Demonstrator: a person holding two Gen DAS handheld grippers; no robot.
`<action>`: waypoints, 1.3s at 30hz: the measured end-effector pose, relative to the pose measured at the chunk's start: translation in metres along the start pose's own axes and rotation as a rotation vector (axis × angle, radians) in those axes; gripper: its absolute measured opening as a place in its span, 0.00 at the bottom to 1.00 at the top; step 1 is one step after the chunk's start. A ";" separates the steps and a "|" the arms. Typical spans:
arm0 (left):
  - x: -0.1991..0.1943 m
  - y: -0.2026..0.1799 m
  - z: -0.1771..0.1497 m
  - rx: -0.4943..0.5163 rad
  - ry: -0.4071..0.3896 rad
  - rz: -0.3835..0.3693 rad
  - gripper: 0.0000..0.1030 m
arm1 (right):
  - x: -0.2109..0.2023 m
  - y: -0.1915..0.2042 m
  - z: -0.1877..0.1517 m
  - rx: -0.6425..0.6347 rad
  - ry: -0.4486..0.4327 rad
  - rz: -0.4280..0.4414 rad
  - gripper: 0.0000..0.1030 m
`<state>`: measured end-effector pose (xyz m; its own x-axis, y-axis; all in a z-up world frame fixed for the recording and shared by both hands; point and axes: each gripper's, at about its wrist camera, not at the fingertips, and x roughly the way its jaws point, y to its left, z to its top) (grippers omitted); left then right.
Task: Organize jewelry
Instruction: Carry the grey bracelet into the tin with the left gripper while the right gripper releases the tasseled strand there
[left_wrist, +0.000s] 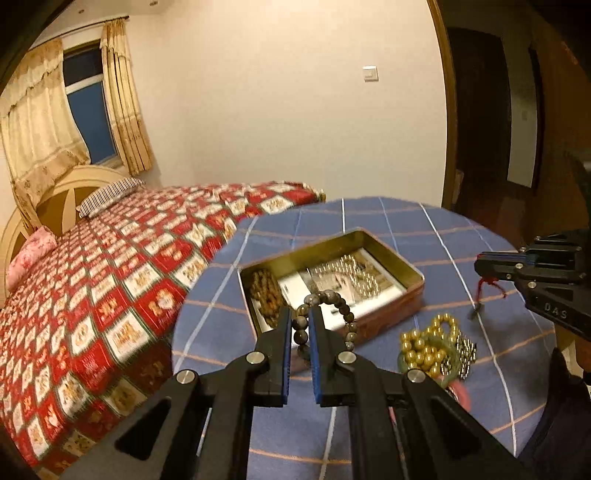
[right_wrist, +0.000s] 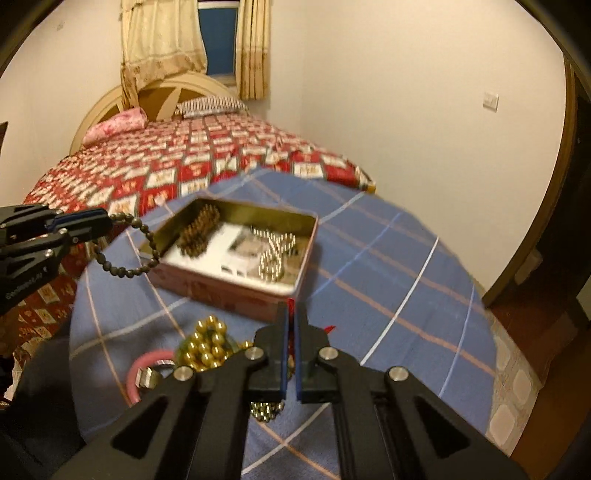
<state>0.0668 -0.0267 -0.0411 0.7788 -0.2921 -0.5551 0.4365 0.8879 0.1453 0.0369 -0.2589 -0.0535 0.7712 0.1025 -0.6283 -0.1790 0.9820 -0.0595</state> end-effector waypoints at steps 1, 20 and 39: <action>-0.001 0.001 0.004 0.004 -0.007 0.003 0.08 | -0.002 0.001 0.004 -0.006 -0.007 0.002 0.03; 0.050 0.039 0.049 -0.019 -0.017 0.118 0.08 | 0.042 0.025 0.076 -0.104 -0.082 0.008 0.03; 0.116 0.040 0.050 0.004 0.077 0.111 0.08 | 0.106 0.026 0.088 -0.132 -0.007 0.017 0.03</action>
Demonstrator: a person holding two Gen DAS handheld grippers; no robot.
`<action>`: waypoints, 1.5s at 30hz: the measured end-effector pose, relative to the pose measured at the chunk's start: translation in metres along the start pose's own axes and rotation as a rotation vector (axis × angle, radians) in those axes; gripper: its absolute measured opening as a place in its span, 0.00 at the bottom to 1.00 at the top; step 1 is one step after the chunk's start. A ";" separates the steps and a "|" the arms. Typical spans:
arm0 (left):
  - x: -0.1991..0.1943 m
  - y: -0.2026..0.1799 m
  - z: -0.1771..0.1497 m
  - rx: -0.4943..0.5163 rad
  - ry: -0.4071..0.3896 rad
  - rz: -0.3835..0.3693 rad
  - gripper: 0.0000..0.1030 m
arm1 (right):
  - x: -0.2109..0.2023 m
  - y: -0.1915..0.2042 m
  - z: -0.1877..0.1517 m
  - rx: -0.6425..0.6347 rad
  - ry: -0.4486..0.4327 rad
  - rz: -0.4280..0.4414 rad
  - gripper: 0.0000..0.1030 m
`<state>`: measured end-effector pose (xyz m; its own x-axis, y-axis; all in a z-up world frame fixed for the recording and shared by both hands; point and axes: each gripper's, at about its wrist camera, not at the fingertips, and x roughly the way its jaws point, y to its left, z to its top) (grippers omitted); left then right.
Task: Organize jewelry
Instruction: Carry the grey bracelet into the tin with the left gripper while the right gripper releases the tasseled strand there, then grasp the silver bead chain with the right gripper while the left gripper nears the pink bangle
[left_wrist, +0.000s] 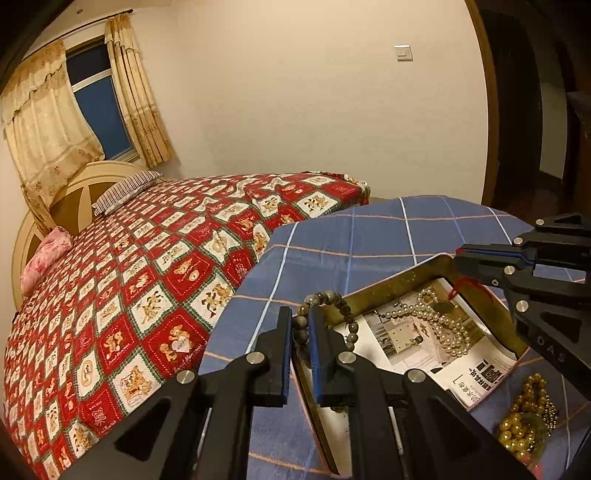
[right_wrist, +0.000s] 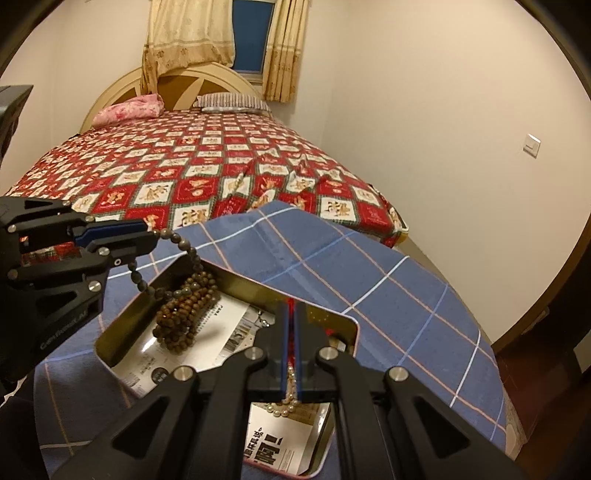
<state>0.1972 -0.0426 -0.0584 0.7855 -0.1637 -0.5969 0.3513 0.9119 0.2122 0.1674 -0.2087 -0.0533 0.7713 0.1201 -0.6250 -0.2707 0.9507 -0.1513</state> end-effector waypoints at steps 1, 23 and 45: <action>0.002 0.000 -0.001 0.001 0.004 0.000 0.08 | 0.003 -0.001 -0.001 0.003 0.006 0.003 0.03; 0.003 -0.005 -0.015 -0.006 0.018 0.025 0.85 | 0.012 -0.007 -0.016 0.011 0.050 -0.044 0.61; -0.077 -0.045 -0.099 -0.021 0.088 -0.037 0.85 | -0.064 -0.023 -0.121 0.180 0.126 -0.124 0.61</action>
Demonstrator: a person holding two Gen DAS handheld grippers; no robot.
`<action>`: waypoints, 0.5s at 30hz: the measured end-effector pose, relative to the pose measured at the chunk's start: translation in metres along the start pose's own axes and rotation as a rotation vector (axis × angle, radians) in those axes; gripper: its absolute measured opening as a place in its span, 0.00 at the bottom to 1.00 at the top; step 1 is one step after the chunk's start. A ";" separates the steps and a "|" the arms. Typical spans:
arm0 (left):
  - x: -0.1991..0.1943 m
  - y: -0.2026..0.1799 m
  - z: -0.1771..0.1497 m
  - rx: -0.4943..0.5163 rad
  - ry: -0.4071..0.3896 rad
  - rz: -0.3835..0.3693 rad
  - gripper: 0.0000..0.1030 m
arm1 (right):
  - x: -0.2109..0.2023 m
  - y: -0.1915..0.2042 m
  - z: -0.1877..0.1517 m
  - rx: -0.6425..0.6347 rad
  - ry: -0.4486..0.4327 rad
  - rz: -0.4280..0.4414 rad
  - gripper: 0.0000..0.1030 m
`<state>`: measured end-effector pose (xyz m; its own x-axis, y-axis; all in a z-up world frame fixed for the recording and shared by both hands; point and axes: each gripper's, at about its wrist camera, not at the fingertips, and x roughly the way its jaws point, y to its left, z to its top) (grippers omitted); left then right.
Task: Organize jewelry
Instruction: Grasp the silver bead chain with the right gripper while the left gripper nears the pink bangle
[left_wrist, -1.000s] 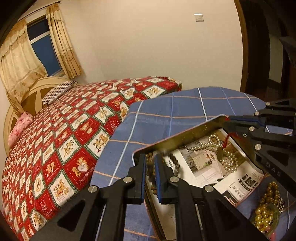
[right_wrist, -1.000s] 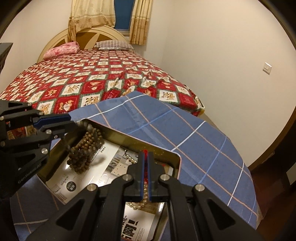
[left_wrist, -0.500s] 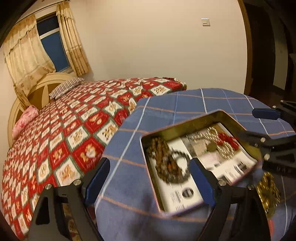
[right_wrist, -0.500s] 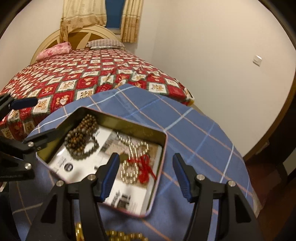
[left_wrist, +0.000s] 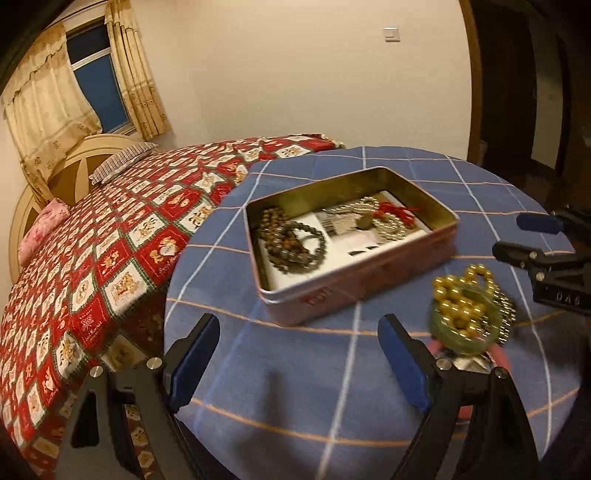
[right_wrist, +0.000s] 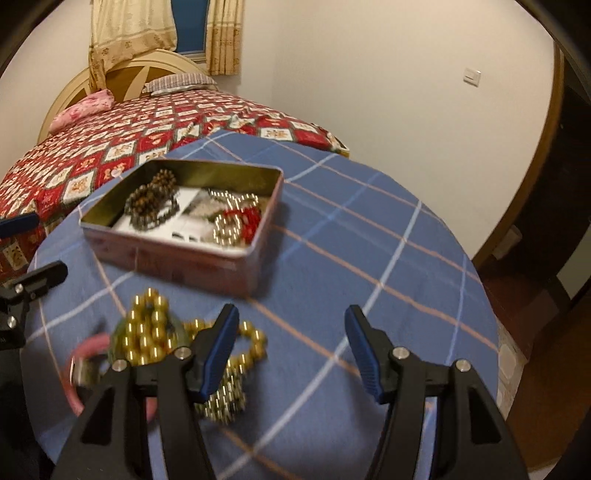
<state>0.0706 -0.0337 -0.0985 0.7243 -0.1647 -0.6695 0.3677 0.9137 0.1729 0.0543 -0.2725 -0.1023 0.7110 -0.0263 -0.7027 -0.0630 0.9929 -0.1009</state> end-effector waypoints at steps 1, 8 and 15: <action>-0.002 -0.003 -0.001 0.004 0.000 -0.005 0.85 | -0.002 -0.001 -0.005 0.008 0.004 -0.002 0.61; 0.000 -0.016 -0.007 0.017 0.016 -0.007 0.85 | -0.013 0.003 -0.016 0.041 -0.018 0.034 0.61; 0.003 -0.002 -0.012 -0.034 0.034 0.012 0.85 | -0.010 0.030 -0.003 -0.028 -0.040 0.069 0.61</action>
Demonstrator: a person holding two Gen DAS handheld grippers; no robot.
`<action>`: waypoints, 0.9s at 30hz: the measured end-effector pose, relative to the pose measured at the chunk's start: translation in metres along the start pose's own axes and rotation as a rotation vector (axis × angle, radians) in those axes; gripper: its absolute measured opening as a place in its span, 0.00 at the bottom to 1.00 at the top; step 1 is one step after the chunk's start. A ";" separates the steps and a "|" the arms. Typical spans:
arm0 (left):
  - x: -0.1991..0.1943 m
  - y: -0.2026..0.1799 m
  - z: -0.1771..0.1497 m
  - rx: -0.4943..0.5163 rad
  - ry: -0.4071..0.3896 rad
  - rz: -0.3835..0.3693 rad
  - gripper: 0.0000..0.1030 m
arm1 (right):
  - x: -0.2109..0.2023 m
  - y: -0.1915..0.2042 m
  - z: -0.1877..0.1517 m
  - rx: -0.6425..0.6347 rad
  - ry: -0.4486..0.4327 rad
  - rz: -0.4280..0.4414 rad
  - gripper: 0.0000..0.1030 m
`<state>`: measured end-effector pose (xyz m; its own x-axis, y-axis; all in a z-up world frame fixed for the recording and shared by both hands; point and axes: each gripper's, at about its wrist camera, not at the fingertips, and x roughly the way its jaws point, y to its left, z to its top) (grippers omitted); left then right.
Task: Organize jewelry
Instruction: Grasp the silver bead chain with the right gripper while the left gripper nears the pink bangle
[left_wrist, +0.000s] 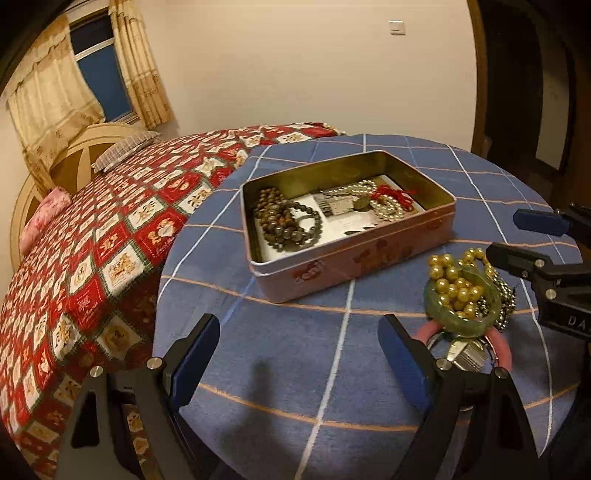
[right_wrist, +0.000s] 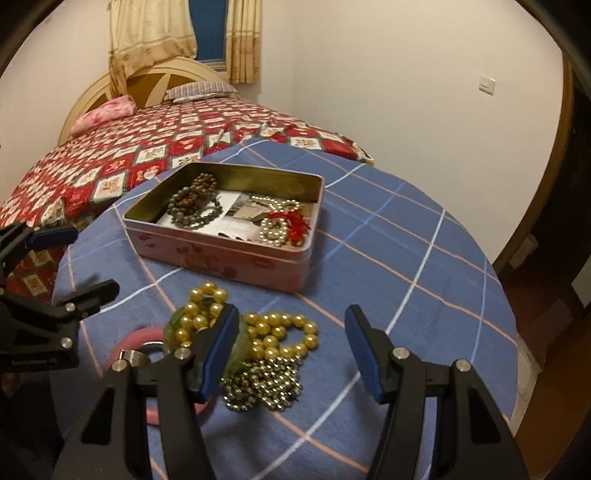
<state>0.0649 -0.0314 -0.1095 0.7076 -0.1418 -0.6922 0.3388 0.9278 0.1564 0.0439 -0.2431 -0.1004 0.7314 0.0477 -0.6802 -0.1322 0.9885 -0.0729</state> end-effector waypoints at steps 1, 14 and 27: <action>0.000 0.001 0.001 -0.004 -0.002 -0.004 0.85 | 0.002 0.000 -0.001 0.002 0.005 -0.008 0.61; 0.001 -0.015 0.010 0.018 -0.024 -0.063 0.85 | -0.008 -0.028 -0.034 0.084 0.090 0.031 0.59; -0.015 -0.010 -0.009 0.006 -0.005 -0.098 0.74 | 0.007 0.000 -0.037 -0.022 0.118 0.049 0.17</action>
<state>0.0453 -0.0358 -0.1067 0.6740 -0.2339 -0.7007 0.4104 0.9072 0.0920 0.0243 -0.2479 -0.1318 0.6399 0.0772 -0.7646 -0.1816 0.9819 -0.0528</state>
